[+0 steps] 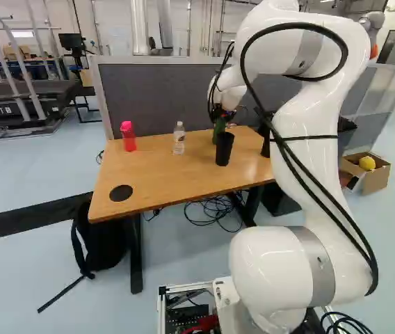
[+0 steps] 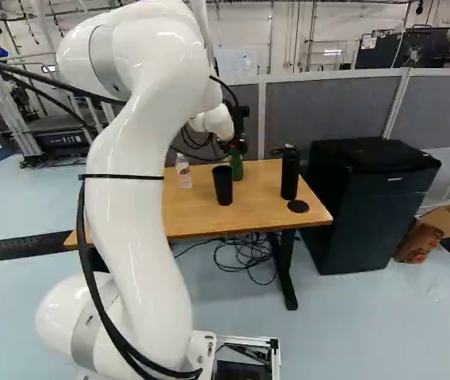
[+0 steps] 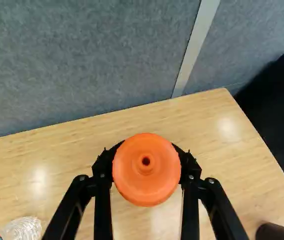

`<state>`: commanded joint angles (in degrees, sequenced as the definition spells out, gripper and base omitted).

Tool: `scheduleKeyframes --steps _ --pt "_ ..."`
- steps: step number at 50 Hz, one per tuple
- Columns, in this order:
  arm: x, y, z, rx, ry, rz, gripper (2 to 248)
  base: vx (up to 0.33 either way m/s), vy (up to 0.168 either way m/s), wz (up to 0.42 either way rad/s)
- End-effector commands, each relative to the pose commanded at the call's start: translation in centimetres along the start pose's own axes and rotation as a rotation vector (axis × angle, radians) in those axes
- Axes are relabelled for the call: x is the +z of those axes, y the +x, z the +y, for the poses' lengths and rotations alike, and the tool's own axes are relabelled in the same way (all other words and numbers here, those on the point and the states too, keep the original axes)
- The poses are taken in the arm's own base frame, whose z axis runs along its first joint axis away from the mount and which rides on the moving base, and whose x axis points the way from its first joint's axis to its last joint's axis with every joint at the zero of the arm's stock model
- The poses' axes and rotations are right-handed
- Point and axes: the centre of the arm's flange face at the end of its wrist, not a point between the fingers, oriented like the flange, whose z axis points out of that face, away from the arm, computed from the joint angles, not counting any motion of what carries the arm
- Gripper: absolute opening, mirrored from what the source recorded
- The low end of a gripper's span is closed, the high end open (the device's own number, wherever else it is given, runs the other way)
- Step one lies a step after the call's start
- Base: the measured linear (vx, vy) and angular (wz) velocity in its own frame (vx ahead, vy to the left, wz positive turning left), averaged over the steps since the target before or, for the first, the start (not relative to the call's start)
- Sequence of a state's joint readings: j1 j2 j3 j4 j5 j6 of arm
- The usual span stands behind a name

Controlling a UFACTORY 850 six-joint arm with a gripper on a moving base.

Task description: Pick up the green bottle from the table

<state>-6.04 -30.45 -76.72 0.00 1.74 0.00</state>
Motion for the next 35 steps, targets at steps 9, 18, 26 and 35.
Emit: scheduleKeyframes --steps 9,18,26,35 --pt "-0.9 0.7 0.0 0.000 0.000 0.016 123 0.000 0.000 0.000" --pt "-2.1 1.2 0.0 0.000 0.000 0.030 123 0.000 0.000 0.000" --pt "-3.4 1.4 0.0 0.000 0.000 0.041 123 0.000 0.000 0.000" --pt "-5.2 1.5 -0.2 -0.002 0.002 0.051 123 0.000 0.000 0.000"
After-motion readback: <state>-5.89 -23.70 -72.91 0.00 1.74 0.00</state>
